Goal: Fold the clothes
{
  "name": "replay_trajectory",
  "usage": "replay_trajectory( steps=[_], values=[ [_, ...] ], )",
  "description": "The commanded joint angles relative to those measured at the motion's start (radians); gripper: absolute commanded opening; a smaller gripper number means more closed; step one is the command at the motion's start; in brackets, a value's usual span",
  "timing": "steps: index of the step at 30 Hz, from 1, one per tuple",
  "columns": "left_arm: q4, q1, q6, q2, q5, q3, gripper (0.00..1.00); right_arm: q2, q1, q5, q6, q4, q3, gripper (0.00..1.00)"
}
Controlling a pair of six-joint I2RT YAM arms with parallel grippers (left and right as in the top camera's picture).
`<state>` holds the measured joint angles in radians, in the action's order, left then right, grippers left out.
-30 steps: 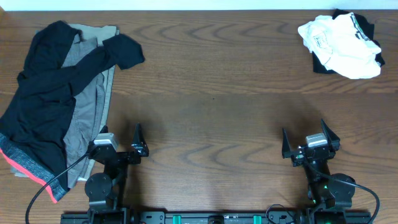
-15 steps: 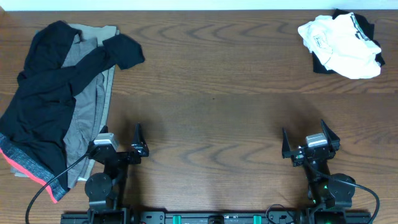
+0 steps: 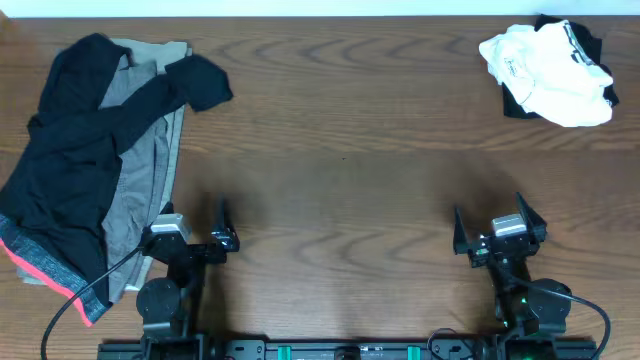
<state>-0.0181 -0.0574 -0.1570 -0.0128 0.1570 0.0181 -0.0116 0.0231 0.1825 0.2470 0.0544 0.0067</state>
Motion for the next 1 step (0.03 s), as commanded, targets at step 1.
replay_trajectory(
  steps=[1],
  values=[
    [-0.038, -0.002, -0.001, 0.009, 0.014, -0.014, 0.98, 0.006, 0.002, -0.002, 0.009, 0.005, -0.001, 0.99]
  ],
)
